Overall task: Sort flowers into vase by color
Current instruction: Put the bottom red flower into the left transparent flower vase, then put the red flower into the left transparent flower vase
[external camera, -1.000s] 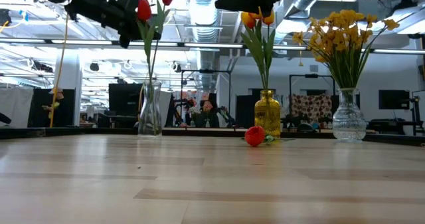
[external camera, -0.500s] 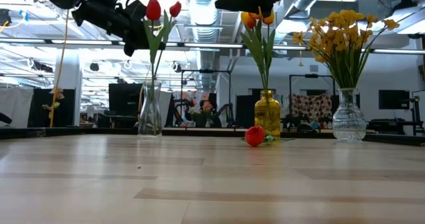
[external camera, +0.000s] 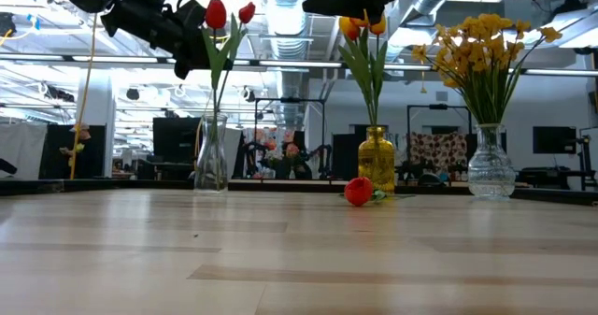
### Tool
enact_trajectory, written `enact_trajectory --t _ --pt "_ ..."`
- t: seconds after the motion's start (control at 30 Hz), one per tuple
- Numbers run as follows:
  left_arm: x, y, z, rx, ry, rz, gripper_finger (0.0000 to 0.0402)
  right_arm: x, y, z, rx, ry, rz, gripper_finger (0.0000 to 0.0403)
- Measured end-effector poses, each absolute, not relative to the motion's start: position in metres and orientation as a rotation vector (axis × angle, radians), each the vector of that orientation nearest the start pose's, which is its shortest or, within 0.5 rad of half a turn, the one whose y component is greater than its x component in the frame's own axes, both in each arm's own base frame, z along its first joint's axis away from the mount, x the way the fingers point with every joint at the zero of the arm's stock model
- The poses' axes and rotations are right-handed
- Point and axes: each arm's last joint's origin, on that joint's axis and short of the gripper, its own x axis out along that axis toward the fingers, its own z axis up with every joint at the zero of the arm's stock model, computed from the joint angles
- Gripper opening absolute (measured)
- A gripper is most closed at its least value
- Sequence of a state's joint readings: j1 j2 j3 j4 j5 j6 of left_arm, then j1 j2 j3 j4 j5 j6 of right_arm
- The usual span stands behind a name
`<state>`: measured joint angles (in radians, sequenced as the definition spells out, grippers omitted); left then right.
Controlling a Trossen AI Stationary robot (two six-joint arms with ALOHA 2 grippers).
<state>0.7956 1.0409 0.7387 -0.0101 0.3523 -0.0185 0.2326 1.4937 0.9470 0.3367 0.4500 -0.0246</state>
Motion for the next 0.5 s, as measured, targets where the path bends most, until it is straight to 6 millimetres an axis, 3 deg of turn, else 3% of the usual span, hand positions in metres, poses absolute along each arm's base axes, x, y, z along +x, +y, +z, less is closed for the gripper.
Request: enact_trajectory --t 0.5 --pt "0.1671 0.1563 0.2866 -0.153 0.268 0.437 0.0144 0.3259 0.0643 0.2711 -0.095 0.201 -0.214 0.0233"
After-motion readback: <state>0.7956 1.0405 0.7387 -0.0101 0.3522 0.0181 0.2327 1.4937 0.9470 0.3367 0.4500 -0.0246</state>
